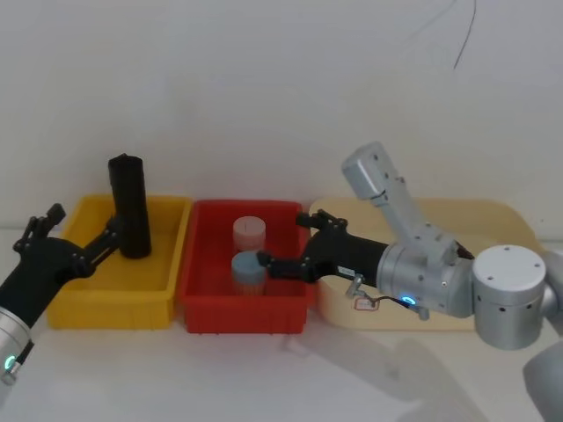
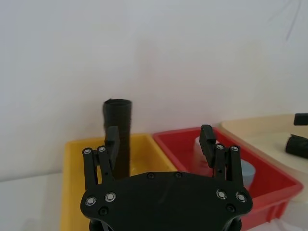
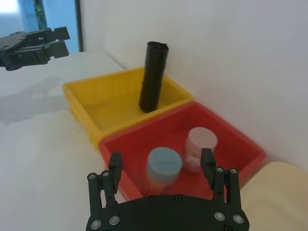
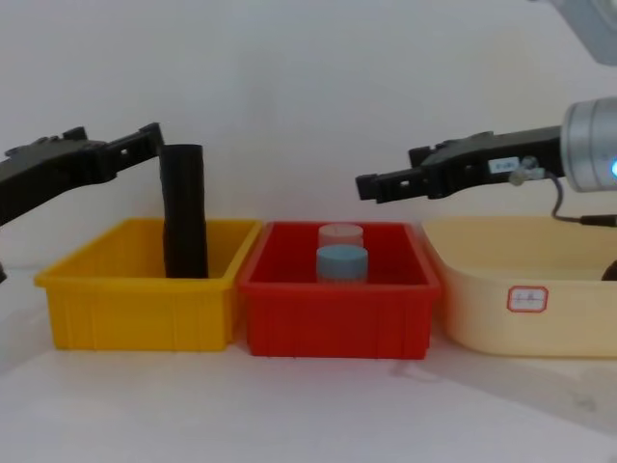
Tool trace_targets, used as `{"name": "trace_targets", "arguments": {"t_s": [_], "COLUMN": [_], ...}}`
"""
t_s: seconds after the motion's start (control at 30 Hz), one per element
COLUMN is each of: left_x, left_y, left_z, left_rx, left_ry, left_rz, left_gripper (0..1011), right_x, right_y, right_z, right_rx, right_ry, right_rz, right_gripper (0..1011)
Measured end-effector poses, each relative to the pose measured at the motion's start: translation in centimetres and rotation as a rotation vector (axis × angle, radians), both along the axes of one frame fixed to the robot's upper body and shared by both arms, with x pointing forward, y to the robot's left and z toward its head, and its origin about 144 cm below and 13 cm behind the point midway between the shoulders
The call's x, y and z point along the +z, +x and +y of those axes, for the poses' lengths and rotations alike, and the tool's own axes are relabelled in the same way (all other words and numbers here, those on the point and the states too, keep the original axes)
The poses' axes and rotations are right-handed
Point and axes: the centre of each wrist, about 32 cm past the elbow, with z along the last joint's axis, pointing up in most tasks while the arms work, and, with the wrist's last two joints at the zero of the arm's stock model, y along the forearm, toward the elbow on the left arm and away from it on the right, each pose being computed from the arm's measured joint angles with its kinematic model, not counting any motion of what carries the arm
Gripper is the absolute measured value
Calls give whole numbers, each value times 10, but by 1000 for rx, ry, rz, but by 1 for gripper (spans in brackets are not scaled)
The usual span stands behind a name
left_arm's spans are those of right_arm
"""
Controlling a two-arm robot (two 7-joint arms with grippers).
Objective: Pick up the garbage bag with the one hand and transfer it to the other hand.
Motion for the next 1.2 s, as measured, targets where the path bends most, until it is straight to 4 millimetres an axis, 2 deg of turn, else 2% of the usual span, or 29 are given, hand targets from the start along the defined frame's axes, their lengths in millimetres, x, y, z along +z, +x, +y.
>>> {"name": "trace_targets", "arguments": {"t_s": [0.37,1.2], "left_x": [-2,-3], "left_y": [-5,-8], "left_z": [8,13], "left_rx": [56,91], "left_ry": [2,3], "left_rz": [3,5], "left_gripper": [1000,1000], "right_x": [-5,-22], "right_y": [14,38], "right_z": [13,19], "right_rx": [47,49], "right_ry": [-3,-10], "right_rz": [29,79], "right_gripper": [1001,1001]}}
